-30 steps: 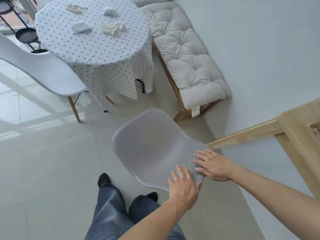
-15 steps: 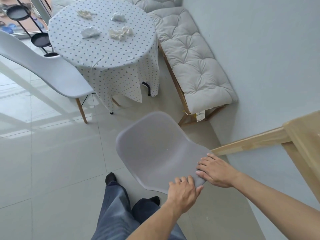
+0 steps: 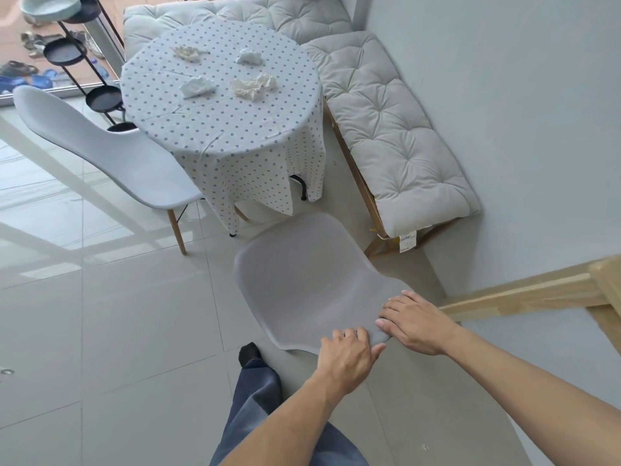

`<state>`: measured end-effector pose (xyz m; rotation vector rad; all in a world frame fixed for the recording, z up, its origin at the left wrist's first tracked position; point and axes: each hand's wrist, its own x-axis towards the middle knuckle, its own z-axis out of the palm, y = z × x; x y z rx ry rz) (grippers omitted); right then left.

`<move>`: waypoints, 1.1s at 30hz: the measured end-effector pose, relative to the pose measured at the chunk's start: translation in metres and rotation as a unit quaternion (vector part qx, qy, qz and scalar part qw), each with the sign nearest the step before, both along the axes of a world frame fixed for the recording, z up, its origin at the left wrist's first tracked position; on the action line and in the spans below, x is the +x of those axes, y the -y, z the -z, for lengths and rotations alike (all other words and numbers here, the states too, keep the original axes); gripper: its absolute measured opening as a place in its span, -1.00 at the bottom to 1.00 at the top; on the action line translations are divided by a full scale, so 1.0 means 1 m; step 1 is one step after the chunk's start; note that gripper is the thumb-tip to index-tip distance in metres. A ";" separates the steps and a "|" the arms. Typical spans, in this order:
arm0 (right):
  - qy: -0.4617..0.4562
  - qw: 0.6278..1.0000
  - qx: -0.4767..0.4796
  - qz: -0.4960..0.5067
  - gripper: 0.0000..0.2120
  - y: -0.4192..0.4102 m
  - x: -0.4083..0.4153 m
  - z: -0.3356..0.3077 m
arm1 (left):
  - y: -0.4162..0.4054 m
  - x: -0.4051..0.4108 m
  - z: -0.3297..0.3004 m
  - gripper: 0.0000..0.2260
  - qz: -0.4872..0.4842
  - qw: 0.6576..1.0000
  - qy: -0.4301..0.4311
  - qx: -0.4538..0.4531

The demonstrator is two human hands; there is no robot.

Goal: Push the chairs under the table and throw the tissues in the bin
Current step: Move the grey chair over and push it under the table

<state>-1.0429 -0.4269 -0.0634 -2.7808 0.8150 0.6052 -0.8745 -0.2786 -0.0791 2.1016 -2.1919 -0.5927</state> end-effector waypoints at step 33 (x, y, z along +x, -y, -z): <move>-0.002 1.000 0.012 0.007 -0.39 0.196 0.188 -0.025 | 0.210 0.183 -0.009 -0.44 -0.083 0.992 0.048 0.083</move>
